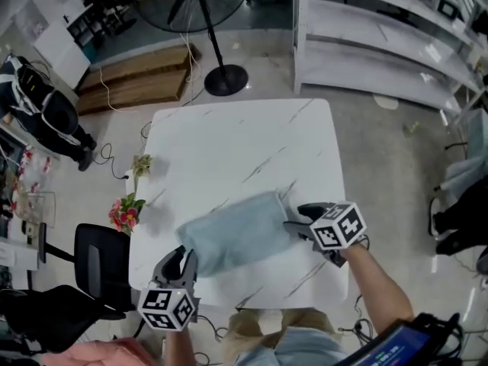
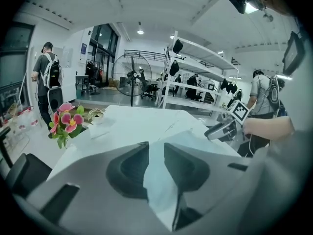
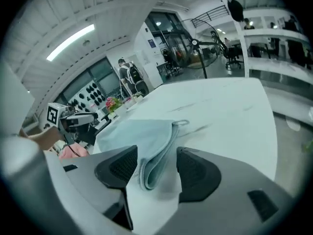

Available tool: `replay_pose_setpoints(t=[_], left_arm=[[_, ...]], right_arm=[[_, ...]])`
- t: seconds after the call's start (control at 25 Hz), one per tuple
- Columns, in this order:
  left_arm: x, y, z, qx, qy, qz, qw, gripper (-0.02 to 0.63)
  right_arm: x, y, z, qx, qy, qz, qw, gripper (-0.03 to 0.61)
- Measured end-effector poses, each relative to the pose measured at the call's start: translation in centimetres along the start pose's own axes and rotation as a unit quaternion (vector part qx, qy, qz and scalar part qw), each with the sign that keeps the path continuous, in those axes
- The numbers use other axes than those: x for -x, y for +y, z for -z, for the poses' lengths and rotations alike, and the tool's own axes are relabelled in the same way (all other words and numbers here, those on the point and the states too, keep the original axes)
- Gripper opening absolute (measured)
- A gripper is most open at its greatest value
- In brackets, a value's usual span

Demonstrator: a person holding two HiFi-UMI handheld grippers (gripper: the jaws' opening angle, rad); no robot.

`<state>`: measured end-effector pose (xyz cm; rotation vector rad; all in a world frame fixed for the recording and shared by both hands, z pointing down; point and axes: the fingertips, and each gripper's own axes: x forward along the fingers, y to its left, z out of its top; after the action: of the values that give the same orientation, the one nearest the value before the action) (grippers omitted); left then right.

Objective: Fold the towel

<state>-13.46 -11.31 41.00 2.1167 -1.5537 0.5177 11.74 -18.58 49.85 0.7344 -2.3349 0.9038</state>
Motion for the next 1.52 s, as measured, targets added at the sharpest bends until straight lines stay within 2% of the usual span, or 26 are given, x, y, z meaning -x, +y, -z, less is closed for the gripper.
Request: replay_pose_setpoints(t=[0.2, 0.4, 0.48, 0.56, 0.68, 0.84, 1.04, 1.2, 1.4, 1.52], left_arm=[[-0.3, -0.1, 1.8, 0.008, 0.010, 0.019, 0.9997, 0.098], [0.7, 1.1, 3.2, 0.013, 0.010, 0.038, 0.9991, 0.095], [1.2, 2.1, 3.7, 0.015, 0.010, 0.038, 0.9991, 0.095], [1.9, 3.0, 3.9, 0.016, 0.011, 0.039, 0.9990, 0.095], [3.0, 4.2, 3.7, 0.014, 0.004, 0.040, 0.9991, 0.095], [4.4, 5.7, 3.5, 0.012, -0.004, 0.042, 0.9990, 0.095], [6.3, 6.4, 3.0, 0.011, -0.019, 0.050, 0.9985, 0.095], [7.8, 6.9, 2.6, 0.014, -0.036, 0.054, 0.9978, 0.095], [9.8, 7.6, 2.5, 0.017, -0.052, 0.054, 0.9970, 0.095], [11.1, 8.3, 2.8, 0.020, -0.059, 0.053, 0.9966, 0.095]], right_arm=[[-1.6, 0.3, 2.2, -0.109, 0.025, -0.038, 0.993, 0.318], [-2.8, 1.3, 1.9, -0.182, 0.054, -0.061, 0.980, 0.312], [-3.8, 2.1, 2.4, -0.205, 0.078, -0.077, 0.973, 0.239], [-4.3, 2.4, 2.9, -0.230, 0.078, -0.084, 0.966, 0.121], [-2.9, 2.5, 2.0, -0.244, 0.033, -0.067, 0.967, 0.081], [-1.0, 3.8, 0.0, -0.206, 0.001, -0.031, 0.978, 0.078], [-0.2, 7.2, -2.3, -0.091, 0.026, 0.038, 0.995, 0.080], [-0.7, 10.7, -4.6, -0.025, 0.043, 0.060, 0.997, 0.081], [-2.7, 14.6, -6.3, 0.026, 0.058, 0.062, 0.996, 0.084], [-5.1, 16.5, -6.1, 0.048, 0.077, 0.068, 0.994, 0.084]])
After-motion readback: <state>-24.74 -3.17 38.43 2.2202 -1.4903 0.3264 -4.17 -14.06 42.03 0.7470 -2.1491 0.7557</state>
